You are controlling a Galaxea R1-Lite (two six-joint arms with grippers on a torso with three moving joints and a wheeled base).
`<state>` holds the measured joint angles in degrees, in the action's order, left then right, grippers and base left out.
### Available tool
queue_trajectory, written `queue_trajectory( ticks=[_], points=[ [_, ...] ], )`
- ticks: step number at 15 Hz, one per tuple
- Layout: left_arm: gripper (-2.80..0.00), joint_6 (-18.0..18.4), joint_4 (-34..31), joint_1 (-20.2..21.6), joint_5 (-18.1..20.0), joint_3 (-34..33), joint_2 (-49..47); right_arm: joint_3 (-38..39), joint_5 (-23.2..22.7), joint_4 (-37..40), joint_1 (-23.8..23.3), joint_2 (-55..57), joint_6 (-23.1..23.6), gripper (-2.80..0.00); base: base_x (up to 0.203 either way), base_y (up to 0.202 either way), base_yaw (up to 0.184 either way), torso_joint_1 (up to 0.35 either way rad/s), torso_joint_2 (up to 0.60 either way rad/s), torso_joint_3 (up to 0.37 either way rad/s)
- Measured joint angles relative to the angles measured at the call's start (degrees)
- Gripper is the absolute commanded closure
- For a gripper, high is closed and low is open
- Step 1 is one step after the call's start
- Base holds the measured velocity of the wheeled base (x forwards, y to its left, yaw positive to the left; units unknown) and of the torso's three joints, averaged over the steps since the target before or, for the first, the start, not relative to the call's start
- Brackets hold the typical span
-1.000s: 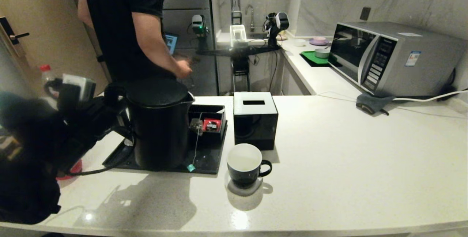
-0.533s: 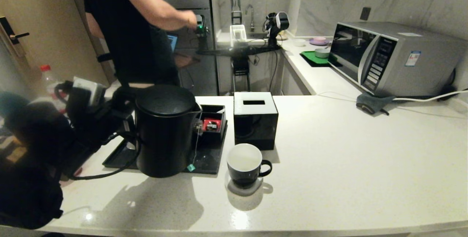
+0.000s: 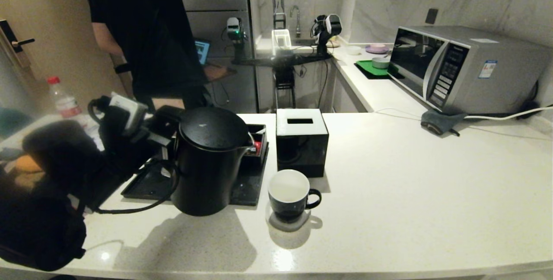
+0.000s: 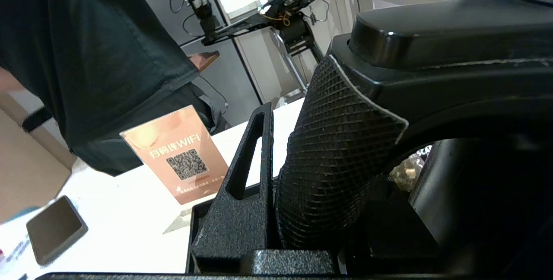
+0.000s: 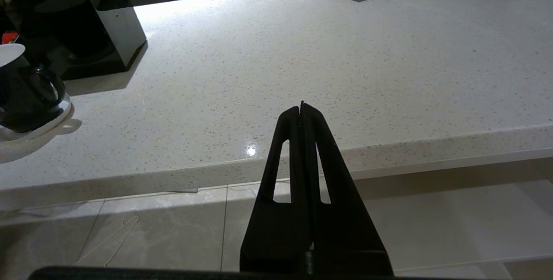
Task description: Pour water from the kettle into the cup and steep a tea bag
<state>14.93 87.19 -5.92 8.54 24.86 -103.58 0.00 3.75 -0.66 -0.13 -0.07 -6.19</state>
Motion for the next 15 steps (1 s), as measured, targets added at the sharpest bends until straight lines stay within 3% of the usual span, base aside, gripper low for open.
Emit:
queue_trajectory(
  ticks=[15],
  points=[
    [0.0,5.2,0.0,-3.0,0.4,2.1,-0.8,0.0,0.0,0.0,0.0,0.0,0.0,0.0,0.0,0.0,0.0,0.0,0.0,0.0]
  ],
)
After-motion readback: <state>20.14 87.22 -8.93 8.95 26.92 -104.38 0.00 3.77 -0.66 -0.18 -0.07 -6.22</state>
